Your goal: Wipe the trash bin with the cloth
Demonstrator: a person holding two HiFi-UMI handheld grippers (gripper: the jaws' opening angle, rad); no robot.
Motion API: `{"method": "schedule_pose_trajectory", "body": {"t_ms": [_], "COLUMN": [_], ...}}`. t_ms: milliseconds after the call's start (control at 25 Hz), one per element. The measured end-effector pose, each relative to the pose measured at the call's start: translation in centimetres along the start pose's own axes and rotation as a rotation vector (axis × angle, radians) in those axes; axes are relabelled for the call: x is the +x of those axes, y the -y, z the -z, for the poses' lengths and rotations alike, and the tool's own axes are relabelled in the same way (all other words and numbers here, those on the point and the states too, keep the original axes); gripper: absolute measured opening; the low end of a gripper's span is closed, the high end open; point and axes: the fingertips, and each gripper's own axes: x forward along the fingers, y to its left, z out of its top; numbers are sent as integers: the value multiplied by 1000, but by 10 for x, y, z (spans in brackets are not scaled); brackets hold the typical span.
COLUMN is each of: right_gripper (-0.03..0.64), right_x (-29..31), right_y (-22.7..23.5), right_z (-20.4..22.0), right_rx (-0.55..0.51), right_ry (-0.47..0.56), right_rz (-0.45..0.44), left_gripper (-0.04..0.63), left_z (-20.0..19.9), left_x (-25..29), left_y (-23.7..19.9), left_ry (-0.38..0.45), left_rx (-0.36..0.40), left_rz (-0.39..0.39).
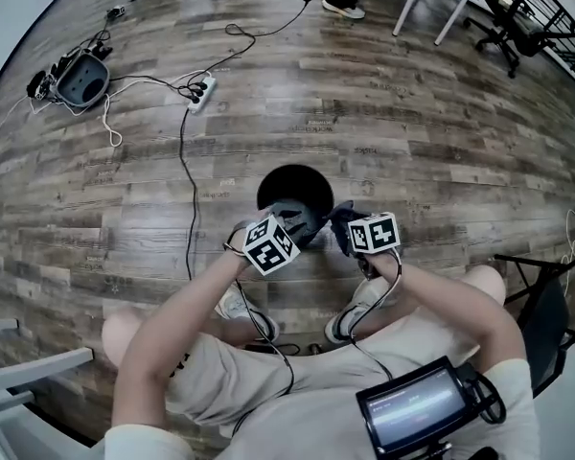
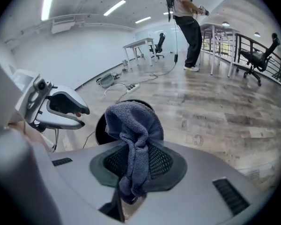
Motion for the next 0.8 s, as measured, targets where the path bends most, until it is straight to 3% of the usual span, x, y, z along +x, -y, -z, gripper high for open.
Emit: {"method": "schedule_pose_trajectory", "body": {"t_ms": [240, 400, 560, 680, 800], "right_gripper": [80, 80, 80, 80, 80], "right_x": [-66, -101, -120, -126, -125], "right_y": [-32, -49, -62, -65, -68], "right_z": [-75, -119, -149, -163, -172], "right_rx": [-181, -276, -354, -387, -368], "right_ry": [241, 371, 450, 496, 531], "right_rz": [-38, -64, -79, -78, -101], "left_gripper": [117, 117, 117, 117, 117], "left_z": [-67, -108, -113, -109, -110], "left_x": [-75, -113, -136, -140, -131], "left_y": [-54, -65, -64, -70, -81], "left_ry": [157, 234, 249, 272, 308], "left_rx": [-105, -79, -76, -139, -297], "left_rz": [-219, -270, -290, -310, -299]}}
